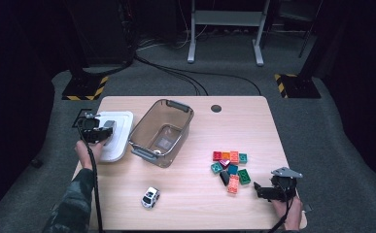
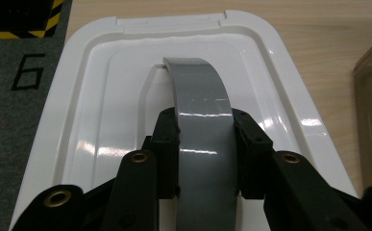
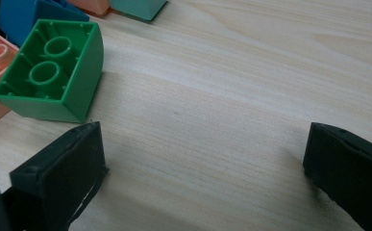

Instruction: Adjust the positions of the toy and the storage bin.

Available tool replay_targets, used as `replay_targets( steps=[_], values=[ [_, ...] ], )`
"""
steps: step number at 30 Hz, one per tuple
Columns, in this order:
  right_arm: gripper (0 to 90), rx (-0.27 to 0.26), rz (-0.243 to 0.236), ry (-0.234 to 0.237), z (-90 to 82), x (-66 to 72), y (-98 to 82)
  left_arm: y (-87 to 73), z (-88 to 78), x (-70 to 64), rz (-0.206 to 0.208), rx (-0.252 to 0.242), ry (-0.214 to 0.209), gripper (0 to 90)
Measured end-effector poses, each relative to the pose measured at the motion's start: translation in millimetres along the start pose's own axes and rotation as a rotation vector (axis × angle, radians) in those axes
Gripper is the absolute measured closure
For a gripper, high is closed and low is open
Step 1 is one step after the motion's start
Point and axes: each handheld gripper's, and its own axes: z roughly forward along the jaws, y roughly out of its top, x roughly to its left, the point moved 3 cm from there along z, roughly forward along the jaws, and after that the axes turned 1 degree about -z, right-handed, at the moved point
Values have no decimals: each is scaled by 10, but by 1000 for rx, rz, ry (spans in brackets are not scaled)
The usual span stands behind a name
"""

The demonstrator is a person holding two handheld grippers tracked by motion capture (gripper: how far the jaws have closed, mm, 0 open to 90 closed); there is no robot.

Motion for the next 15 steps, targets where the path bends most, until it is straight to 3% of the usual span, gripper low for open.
replay_targets(
  steps=[6, 10, 15],
  values=[
    [0, 0, 0, 0, 1, 0, 1, -164, 183, 20, -24, 55, -7, 666],
    [0, 0, 0, 1, 1, -1, 1, -217, 267, 12, 9, 66, 8, 665],
    [0, 1, -1, 1, 1, -1, 1, -244, 313, 16, 18, 72, 7, 659]
  ],
)
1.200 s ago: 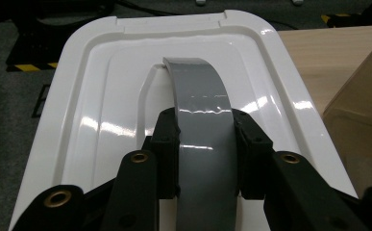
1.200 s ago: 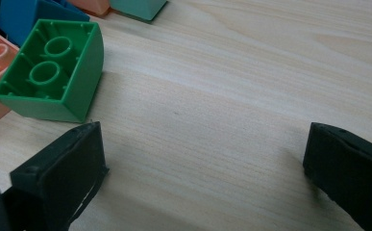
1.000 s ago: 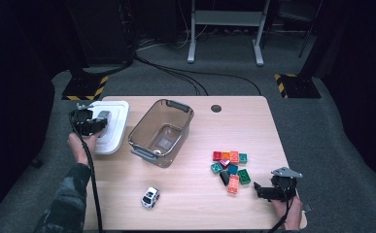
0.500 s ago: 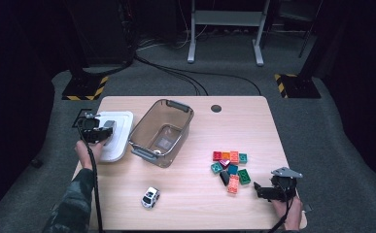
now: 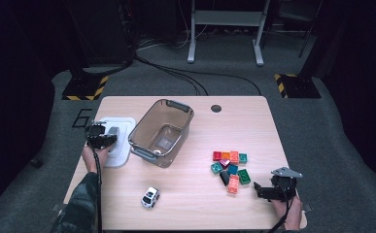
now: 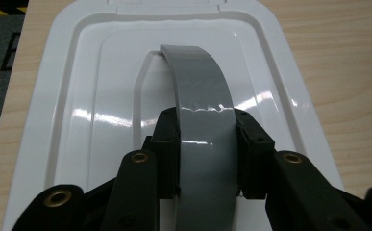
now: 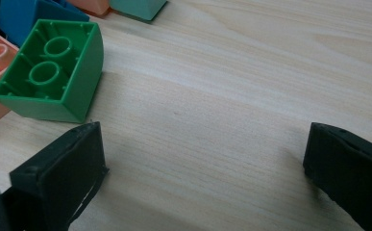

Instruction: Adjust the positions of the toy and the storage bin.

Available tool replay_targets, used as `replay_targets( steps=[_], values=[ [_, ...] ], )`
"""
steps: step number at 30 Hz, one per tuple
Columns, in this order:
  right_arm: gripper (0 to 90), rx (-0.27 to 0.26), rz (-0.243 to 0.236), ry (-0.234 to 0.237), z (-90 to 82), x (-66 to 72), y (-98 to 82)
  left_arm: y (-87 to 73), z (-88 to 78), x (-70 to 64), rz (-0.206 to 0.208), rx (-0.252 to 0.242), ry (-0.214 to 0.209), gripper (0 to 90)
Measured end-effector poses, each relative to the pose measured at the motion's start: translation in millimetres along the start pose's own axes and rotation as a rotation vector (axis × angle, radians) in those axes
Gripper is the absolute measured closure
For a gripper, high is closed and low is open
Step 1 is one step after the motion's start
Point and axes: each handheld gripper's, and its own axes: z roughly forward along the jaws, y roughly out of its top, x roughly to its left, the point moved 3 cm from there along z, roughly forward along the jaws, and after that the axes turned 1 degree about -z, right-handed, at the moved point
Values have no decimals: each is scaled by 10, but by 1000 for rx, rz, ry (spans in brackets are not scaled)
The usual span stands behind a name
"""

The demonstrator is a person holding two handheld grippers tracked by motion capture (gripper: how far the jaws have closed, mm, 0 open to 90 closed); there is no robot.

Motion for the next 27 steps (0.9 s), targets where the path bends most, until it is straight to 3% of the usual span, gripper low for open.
replay_targets(
  steps=[2, 6, 7, 10, 16, 27],
  values=[
    [0, 0, 0, 0, 0, 0, 0, -5, -14, 2, -1, 8, 2, 578],
    [0, -1, 1, -1, 0, 1, 0, -43, -69, 16, 3, 10, -8, 310],
    [0, -1, 1, -1, 0, 1, 0, -51, -84, 24, -6, 16, -22, 310],
    [0, 0, 1, 0, 0, 1, 0, -60, -146, 27, -6, 10, -38, 191],
    [0, 0, 1, -1, 0, 1, 0, -99, -278, -52, 56, 1, -39, 134],
    [0, 0, 2, -3, -1, 2, 0, -201, -570, -113, 83, -46, -71, 8]
  ],
)
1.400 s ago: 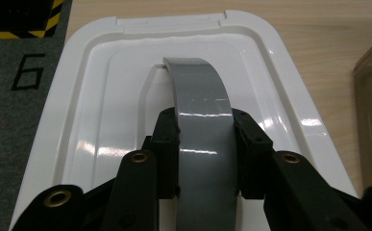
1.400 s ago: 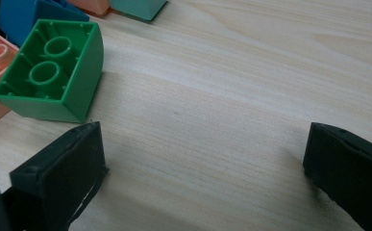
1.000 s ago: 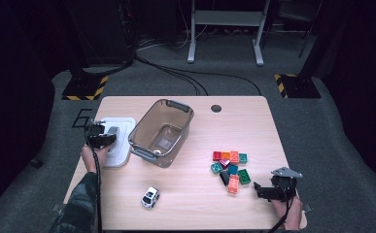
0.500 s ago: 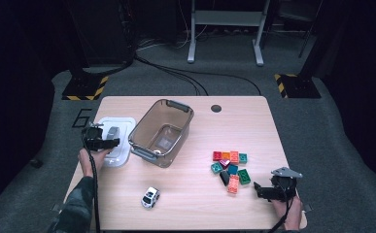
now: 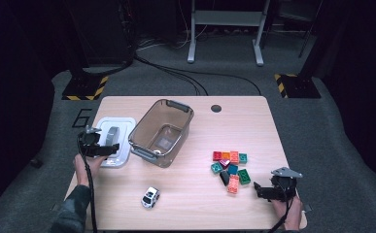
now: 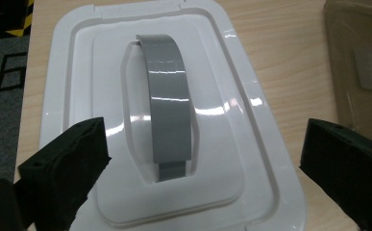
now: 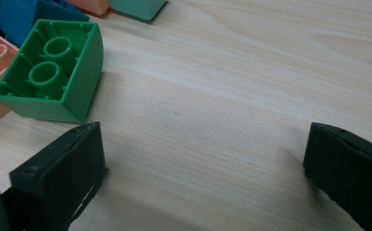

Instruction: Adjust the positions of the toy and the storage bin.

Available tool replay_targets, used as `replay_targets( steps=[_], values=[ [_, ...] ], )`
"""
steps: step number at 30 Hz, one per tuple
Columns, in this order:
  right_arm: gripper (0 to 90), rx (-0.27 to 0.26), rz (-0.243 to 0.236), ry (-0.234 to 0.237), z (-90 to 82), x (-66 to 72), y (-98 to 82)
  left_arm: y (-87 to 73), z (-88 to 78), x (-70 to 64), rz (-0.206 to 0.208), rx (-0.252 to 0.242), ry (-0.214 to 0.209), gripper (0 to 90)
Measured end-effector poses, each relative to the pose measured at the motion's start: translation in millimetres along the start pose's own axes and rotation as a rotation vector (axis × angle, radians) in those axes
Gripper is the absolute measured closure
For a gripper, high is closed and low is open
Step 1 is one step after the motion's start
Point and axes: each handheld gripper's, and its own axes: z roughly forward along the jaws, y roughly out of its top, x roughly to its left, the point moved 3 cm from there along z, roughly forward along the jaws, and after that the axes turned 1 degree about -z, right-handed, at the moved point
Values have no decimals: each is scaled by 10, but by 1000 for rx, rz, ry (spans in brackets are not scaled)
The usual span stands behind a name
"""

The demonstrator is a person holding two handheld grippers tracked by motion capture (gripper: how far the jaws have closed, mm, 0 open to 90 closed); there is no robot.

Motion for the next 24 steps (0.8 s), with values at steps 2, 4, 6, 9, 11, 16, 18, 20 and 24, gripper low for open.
replay_targets(
  steps=[2, 4, 6, 9, 11, 16, 18, 20, 24],
  values=[
    [0, 0, 1, 0, 0, 0, 0, -19, -56, -16, 8, -4, -2, 0],
    [0, 0, 1, 0, 0, 1, 0, -38, -101, -29, 10, -14, -13, 0],
    [0, 0, 1, 0, 0, 1, 0, -62, -141, -56, 3, -26, -18, 0],
    [0, 0, 1, -1, 0, 1, 0, -102, -200, -102, 19, -37, -18, 0],
    [0, -1, 1, -1, 0, 1, 0, -122, -232, -132, 28, -45, -27, 0],
    [0, 0, 1, -1, 0, 1, 0, -183, -327, -232, 41, -56, -45, 0],
    [0, 0, 1, -1, 0, 1, 0, -219, -347, -276, 53, -58, -46, 0],
    [0, 0, 2, -1, 0, 1, 0, -255, -360, -310, 61, -58, -47, 0],
    [0, 0, 1, -2, 1, 0, 1, -363, -370, -393, 73, -54, -55, 0]
  ],
)
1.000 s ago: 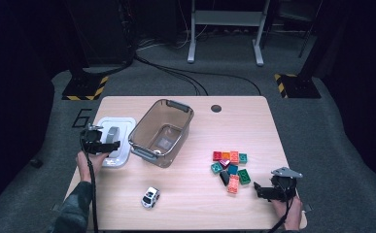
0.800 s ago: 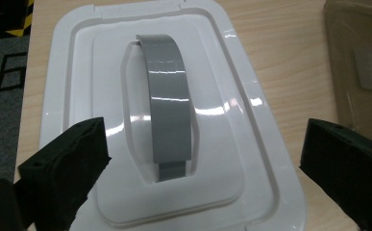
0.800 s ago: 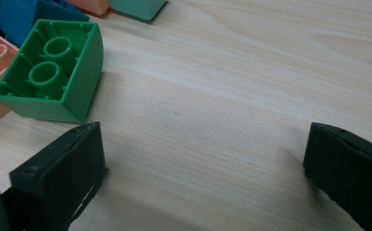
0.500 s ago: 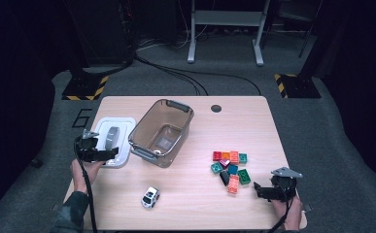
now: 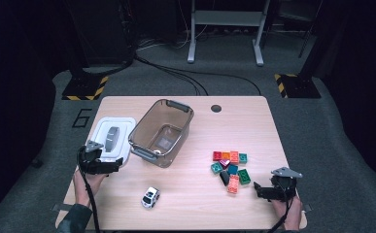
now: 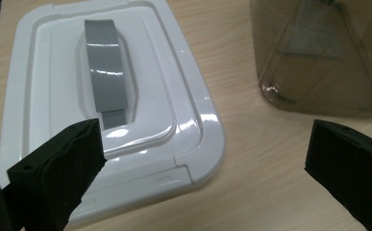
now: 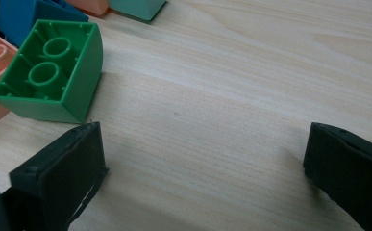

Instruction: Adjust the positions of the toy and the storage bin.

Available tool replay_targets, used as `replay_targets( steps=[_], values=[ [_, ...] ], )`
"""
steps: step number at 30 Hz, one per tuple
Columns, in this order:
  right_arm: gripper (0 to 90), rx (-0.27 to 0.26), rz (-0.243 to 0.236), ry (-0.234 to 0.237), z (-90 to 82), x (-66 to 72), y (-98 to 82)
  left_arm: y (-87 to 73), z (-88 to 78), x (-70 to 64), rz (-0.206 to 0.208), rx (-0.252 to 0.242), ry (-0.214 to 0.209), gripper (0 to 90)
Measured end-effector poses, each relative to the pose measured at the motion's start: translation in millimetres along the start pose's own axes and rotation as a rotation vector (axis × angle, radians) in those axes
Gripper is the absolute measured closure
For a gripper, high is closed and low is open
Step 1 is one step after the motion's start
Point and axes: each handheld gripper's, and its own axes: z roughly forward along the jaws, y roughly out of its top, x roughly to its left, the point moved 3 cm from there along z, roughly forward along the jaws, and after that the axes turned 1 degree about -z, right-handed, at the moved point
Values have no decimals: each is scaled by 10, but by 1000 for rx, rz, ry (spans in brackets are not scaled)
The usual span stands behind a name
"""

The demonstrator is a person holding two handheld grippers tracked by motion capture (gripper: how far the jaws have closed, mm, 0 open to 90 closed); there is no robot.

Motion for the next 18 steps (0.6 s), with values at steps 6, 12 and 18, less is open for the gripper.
replay_targets(
  steps=[6, 12, 18],
  values=[
    [0, 0, 0, 0, 0, 0, 0, -51, 4, -58, 10, 7, -9, 0],
    [0, 0, 1, -1, 0, 0, 0, -60, -23, -156, 30, 5, -20, 0],
    [0, 1, 1, -2, 0, 1, 0, -73, -57, -275, 45, 0, -34, 0]
  ],
)
